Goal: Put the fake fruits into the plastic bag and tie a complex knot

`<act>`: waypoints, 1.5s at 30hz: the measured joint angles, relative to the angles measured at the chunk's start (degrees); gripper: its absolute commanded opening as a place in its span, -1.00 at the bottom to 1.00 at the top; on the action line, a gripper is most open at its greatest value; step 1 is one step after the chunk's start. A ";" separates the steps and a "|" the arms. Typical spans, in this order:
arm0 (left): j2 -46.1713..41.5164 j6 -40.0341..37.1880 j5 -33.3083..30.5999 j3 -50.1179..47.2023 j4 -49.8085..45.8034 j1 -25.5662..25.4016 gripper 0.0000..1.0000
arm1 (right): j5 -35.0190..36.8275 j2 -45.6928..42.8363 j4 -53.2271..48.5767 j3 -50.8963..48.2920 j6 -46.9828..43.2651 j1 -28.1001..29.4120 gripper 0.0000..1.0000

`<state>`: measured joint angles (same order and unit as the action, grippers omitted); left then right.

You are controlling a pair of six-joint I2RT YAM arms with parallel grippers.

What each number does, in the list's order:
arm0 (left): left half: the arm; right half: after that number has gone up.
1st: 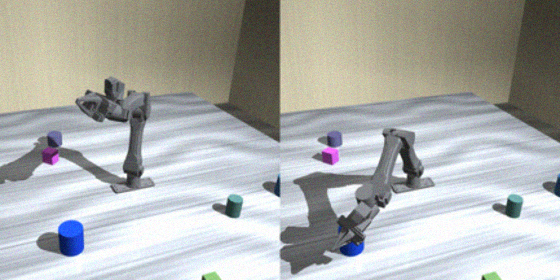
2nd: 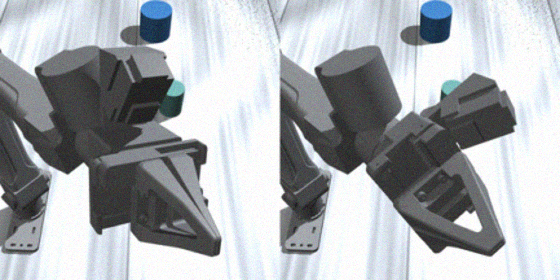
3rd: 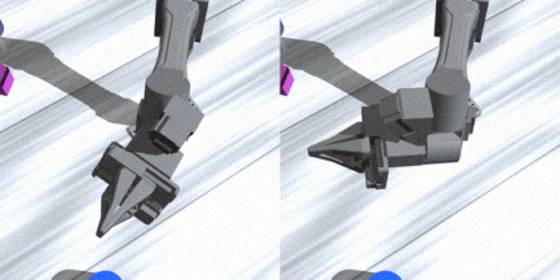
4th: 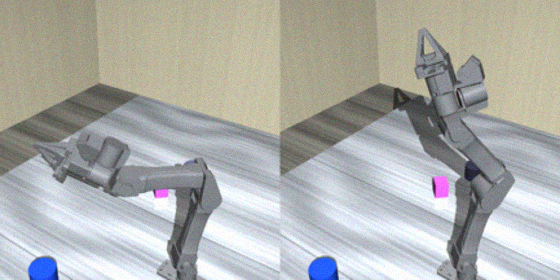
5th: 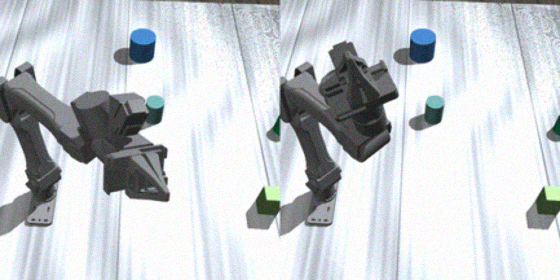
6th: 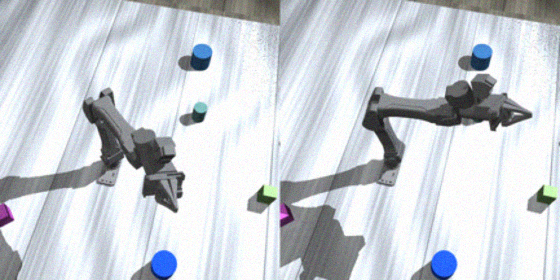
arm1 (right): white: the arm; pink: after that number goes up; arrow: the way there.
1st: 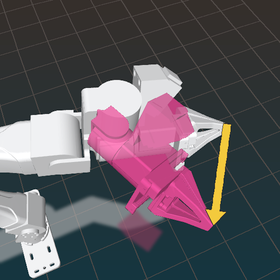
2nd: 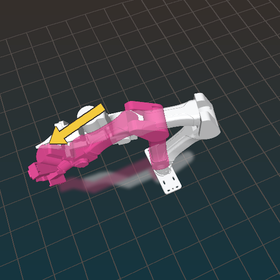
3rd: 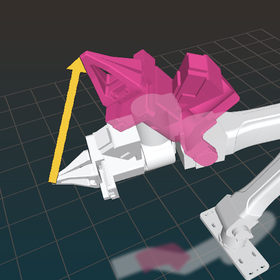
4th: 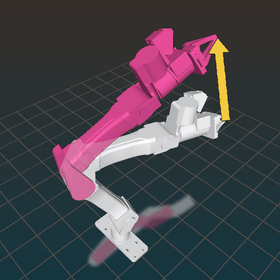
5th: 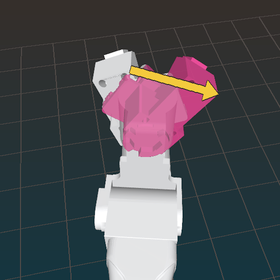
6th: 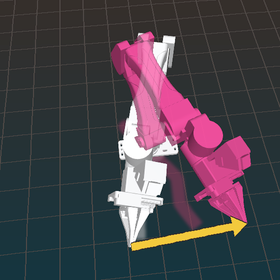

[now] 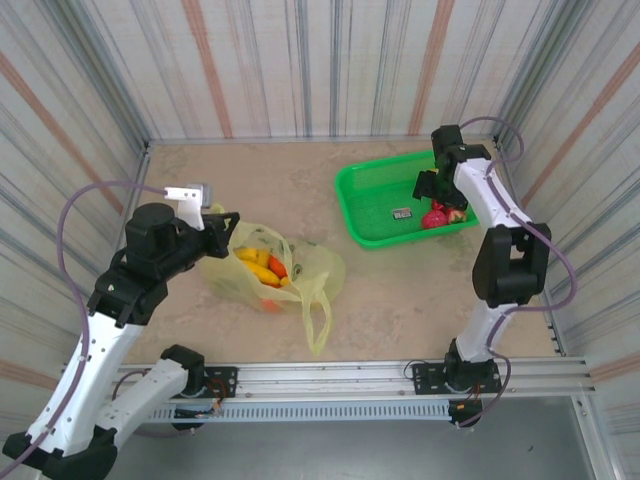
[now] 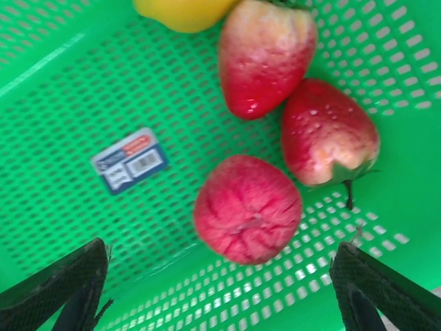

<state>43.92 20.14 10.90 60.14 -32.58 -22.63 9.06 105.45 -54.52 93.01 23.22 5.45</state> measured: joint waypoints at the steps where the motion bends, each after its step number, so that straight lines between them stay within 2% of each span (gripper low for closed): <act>1: -0.17 -0.02 0.00 -0.07 0.22 0.00 -1.00 | 0.13 1.03 -1.09 0.85 -0.33 -0.26 0.84; 9: -1.64 -0.76 -0.02 -0.33 1.09 -0.37 -1.00 | 0.17 8.39 -6.97 7.08 -2.91 -0.61 0.82; 17: -2.23 -0.92 -0.07 -0.33 1.07 -0.37 -1.00 | 0.22 13.84 -8.68 7.39 -4.37 -0.55 0.78; 22: -2.25 -0.92 -0.04 -0.52 1.14 -0.37 -1.00 | 0.37 17.07 -9.14 9.03 -4.37 -0.55 0.64; 27: -2.25 -0.90 -0.09 -0.83 1.16 -0.37 -1.00 | -0.20 19.56 -9.18 10.36 -4.00 -0.37 0.37; 31: -2.25 -0.92 -0.31 -0.83 1.11 -0.37 -1.00 | -0.20 19.58 -9.20 10.62 -3.82 0.09 0.24; 37: -2.27 -0.92 -0.35 -0.83 1.09 -0.37 -1.00 | -0.72 18.53 -8.83 10.82 -3.76 0.46 0.20; 45: -2.25 -0.94 -0.52 -0.81 1.09 -0.37 -1.00 | -8.39 6.88 -5.88 12.04 -2.14 1.77 0.22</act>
<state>41.67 19.20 10.37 59.33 -31.48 -23.00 0.67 112.33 -60.40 105.06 21.08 7.22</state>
